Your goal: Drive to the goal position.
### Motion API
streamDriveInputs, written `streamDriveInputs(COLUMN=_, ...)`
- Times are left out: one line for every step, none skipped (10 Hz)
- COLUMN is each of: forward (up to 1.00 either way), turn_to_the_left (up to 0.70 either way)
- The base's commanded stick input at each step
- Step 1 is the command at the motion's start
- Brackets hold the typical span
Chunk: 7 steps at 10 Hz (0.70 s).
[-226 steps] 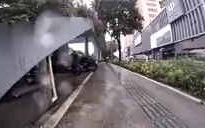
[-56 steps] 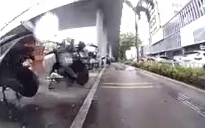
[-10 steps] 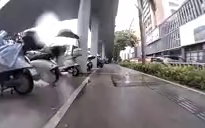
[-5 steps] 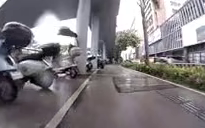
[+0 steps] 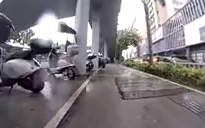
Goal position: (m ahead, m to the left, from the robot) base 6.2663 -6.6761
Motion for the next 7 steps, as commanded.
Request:
streamDriveInputs(forward=0.70, turn_to_the_left=0.00)
streamDriveInputs(forward=0.70, turn_to_the_left=0.00)
streamDriveInputs(forward=0.70, turn_to_the_left=0.00)
streamDriveInputs(forward=0.70, turn_to_the_left=0.00)
streamDriveInputs(forward=0.70, turn_to_the_left=0.00)
streamDriveInputs(forward=0.70, turn_to_the_left=0.00)
streamDriveInputs(forward=0.70, turn_to_the_left=0.00)
